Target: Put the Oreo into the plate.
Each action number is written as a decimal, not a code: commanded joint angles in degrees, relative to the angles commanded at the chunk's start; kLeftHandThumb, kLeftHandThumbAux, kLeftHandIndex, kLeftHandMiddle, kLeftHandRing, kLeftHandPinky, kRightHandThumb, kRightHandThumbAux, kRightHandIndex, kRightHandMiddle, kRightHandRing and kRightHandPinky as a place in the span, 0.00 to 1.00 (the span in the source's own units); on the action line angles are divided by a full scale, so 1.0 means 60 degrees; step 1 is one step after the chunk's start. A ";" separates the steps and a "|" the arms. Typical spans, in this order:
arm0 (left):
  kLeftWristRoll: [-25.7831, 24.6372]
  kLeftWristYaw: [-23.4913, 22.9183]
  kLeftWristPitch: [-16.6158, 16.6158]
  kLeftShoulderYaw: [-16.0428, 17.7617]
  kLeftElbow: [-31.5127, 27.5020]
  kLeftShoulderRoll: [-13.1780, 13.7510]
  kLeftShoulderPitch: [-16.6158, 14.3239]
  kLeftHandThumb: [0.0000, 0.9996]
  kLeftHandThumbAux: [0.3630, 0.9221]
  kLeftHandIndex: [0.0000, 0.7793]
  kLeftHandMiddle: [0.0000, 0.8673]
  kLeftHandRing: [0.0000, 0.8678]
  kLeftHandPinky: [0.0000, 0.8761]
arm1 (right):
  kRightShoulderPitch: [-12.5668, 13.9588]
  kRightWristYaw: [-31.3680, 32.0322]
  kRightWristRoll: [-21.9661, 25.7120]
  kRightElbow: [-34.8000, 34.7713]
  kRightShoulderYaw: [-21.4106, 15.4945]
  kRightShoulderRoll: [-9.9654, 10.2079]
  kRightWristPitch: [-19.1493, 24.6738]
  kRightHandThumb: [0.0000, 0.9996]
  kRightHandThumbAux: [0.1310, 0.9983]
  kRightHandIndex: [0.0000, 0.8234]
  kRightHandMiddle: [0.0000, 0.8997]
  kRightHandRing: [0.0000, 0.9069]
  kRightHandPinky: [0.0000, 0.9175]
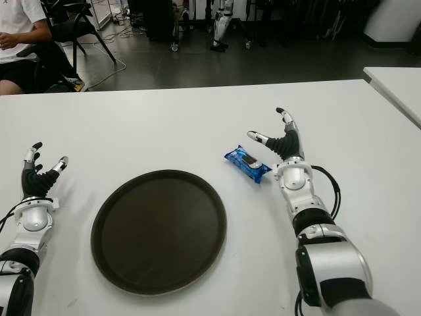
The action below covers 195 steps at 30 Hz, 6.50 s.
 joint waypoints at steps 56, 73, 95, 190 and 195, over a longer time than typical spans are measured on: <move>0.0099 0.0279 0.0657 -0.0139 -0.0402 -0.0164 -0.0113 0.00 0.38 0.00 0.00 0.00 0.00 | -0.1500 0.3583 -0.3661 -0.3312 0.3440 0.0398 0.8222 0.00 0.55 0.15 0.16 0.10 0.00; 0.0161 0.0307 0.0584 -0.0202 -0.0555 -0.0192 0.0022 0.00 0.32 0.01 0.00 0.00 0.00 | -0.1963 0.3951 -0.3670 -0.2636 0.3547 0.0680 0.9150 0.00 0.57 0.22 0.19 0.13 0.00; 0.0118 0.0188 0.0230 -0.0169 -0.0605 -0.0215 0.0122 0.00 0.34 0.03 0.01 0.00 0.00 | -0.2019 0.3088 -0.3569 -0.1507 0.3479 0.0725 0.8968 0.00 0.57 0.24 0.20 0.16 0.05; 0.0246 0.0327 0.0248 -0.0236 -0.0753 -0.0192 0.0136 0.00 0.36 0.02 0.00 0.00 0.00 | 0.0300 0.4128 -0.4990 -0.6615 0.4726 -0.0484 1.0886 0.00 0.56 0.25 0.23 0.23 0.23; 0.0205 0.0279 0.0362 -0.0205 -0.0724 -0.0192 0.0108 0.00 0.35 0.01 0.00 0.00 0.00 | 0.0345 0.4090 -0.4977 -0.6640 0.4684 -0.0467 1.0851 0.00 0.56 0.25 0.23 0.22 0.17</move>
